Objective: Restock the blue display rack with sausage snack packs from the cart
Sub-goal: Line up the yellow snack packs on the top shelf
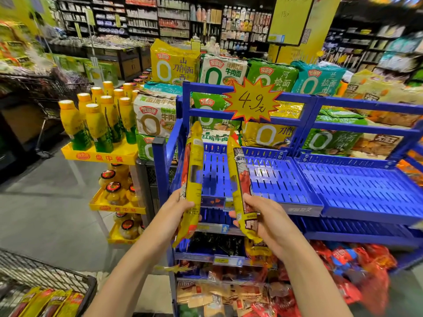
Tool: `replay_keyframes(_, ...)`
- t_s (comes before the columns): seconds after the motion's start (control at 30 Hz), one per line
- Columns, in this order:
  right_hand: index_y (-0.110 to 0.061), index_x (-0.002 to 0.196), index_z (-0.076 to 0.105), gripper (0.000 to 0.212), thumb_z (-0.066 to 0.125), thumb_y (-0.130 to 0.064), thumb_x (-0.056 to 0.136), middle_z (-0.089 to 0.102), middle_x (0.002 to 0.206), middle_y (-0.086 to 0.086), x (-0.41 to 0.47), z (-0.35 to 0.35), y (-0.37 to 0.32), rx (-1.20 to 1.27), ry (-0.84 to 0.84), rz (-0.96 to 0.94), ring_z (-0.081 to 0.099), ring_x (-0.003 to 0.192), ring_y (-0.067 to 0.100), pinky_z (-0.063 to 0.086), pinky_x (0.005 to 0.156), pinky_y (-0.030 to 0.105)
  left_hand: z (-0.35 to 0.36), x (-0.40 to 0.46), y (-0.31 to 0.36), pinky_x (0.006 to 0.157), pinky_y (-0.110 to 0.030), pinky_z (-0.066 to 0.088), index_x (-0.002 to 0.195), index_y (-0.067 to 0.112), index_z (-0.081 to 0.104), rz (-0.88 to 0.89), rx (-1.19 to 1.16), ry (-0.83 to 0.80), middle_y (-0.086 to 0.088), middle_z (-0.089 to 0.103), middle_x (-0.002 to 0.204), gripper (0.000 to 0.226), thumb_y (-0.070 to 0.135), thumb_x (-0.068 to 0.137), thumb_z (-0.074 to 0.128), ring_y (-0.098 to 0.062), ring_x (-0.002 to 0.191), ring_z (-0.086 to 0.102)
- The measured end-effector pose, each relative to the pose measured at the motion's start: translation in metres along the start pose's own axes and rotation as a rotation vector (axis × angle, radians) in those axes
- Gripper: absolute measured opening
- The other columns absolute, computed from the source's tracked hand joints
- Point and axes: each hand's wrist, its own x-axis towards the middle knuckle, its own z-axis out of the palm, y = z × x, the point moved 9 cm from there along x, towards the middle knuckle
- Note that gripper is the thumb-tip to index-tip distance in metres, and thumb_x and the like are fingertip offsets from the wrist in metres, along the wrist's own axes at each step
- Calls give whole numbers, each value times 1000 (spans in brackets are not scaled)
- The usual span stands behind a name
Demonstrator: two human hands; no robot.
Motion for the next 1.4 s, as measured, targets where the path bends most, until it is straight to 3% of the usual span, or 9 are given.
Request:
replay_keyframes(0.17, -14, 100, 59, 14, 64, -17, 87, 71, 92, 11, -4, 2, -2, -2, -8, -48, 70, 82, 28, 58, 61, 32, -2, -7, 5, 77, -32, 57, 121, 29, 46, 73, 87, 10, 0, 61, 112, 39, 31, 85, 63, -20, 85, 71)
replay_keyframes(0.3, -16, 106, 57, 26, 69, -17, 83, 73, 92, 5, -1, 0, 0, -41, 26, -72, 70, 86, 25, 56, 74, 37, -8, -9, 8, 93, -39, 50, 130, 33, 33, 105, 311, 104, 10, 56, 116, 77, 62, 67, 67, -13, 101, 61)
replay_keyframes(0.47, -12, 115, 58, 28, 63, -20, 88, 72, 96, 6, 0, -2, 3, -89, 22, -51, 69, 82, 17, 54, 67, 30, -12, -1, 1, 89, -40, 50, 133, 33, 31, 32, 200, 167, 0, 54, 125, 42, 41, 94, 46, -18, 100, 61)
replay_keyframes(0.57, -10, 116, 58, 28, 61, -15, 89, 71, 96, 6, 1, -3, 4, -85, 19, -48, 69, 77, 14, 53, 63, 28, -11, -1, 2, 81, -44, 55, 134, 30, 32, 63, 155, 151, 1, 61, 110, 45, 19, 95, 51, -22, 89, 67)
replay_keyframes(0.73, -14, 116, 58, 30, 64, -13, 87, 72, 90, 0, 5, -6, 8, -72, 18, -43, 70, 74, 12, 52, 64, 28, -12, -9, 5, 73, -31, 58, 127, 32, 37, 121, 208, 135, 3, 63, 107, 52, 22, 85, 66, -13, 86, 68)
replay_keyframes(0.97, -18, 127, 46, 72, 80, -38, 66, 66, 115, 10, 2, -24, -8, -8, 144, -114, 66, 100, 26, 49, 94, 51, -23, -12, 8, 65, -20, 54, 97, 25, 67, 132, 308, 105, 6, 72, 93, 40, 26, 62, 86, -6, 81, 69)
replay_keyframes(1.1, -16, 122, 47, 52, 74, -26, 79, 70, 103, 12, 2, -44, -23, -14, 208, -175, 68, 76, 19, 54, 67, 37, -23, -17, 14, 60, -18, 52, 98, 28, 71, 149, 302, 59, 7, 74, 90, 49, 26, 53, 89, -8, 77, 70)
replay_keyframes(1.27, -15, 132, 43, 106, 85, -59, 46, 66, 113, 15, 3, -56, -42, -125, 246, -197, 65, 58, 14, 45, 40, 22, -18, -20, 19, 68, -26, 57, 95, 29, 72, 158, 384, -3, 9, 74, 91, 45, 31, 51, 83, -10, 80, 71)
replay_keyframes(1.4, -18, 116, 57, 93, 85, -63, 39, 72, 104, 7, 6, -67, -42, -161, 251, -144, 71, 77, 22, 58, 70, 44, -11, -23, 22, 68, -18, 54, 95, 32, 72, 169, 478, -80, 15, 73, 92, 45, 36, 52, 83, -5, 85, 69)
